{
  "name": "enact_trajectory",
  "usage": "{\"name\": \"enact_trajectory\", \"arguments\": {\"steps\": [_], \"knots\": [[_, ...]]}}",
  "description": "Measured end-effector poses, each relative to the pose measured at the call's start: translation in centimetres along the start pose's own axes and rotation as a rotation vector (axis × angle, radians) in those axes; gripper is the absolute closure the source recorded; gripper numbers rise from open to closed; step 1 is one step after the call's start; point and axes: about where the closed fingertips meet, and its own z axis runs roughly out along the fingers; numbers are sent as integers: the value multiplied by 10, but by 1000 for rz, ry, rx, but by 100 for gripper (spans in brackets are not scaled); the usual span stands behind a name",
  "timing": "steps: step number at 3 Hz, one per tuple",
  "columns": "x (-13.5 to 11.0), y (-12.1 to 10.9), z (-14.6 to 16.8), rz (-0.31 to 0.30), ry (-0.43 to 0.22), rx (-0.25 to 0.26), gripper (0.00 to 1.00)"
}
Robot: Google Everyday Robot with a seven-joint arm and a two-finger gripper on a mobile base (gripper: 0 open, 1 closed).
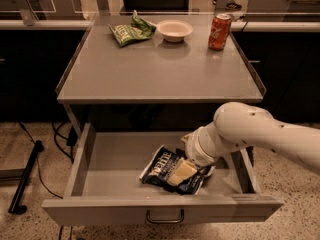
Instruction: Pick blue chip bag from top drawer and place on counter
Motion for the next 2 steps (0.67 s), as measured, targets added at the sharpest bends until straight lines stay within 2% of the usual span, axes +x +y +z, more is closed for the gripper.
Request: {"name": "enact_trajectory", "arguments": {"steps": [2], "knots": [[37, 14, 20, 33, 58, -25, 27]]}}
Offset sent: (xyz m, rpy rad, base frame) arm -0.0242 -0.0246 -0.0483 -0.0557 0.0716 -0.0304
